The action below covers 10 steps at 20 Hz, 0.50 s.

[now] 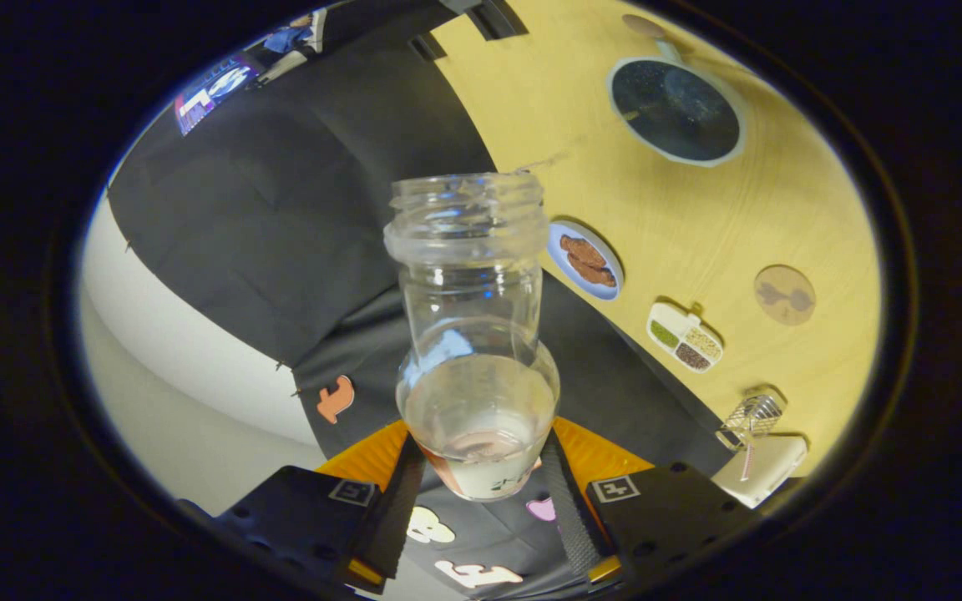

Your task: Take the bottle from table, then pour the juice into the cup, finally place the bottle on the coaster

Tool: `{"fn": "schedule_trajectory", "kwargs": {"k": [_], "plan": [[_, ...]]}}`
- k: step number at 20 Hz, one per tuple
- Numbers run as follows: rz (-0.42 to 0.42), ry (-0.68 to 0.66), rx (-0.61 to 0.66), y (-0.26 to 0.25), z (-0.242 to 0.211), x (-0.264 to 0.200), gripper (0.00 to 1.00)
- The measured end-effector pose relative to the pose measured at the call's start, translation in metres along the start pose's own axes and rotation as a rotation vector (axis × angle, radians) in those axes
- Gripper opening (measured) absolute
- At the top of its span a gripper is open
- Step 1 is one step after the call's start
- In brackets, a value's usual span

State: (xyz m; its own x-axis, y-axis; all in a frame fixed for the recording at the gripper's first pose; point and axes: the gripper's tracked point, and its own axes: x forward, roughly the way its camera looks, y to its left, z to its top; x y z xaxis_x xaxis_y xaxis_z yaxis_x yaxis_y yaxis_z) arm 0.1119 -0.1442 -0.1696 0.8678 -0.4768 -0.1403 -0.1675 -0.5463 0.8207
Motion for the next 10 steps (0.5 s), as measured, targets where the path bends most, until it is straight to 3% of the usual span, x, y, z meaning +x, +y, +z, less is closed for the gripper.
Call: {"fn": "schedule_trajectory", "kwargs": {"k": [10], "plan": [[-0.015, -0.001, 0.004, -0.0065, -0.0024, 0.0028, 0.78]]}}
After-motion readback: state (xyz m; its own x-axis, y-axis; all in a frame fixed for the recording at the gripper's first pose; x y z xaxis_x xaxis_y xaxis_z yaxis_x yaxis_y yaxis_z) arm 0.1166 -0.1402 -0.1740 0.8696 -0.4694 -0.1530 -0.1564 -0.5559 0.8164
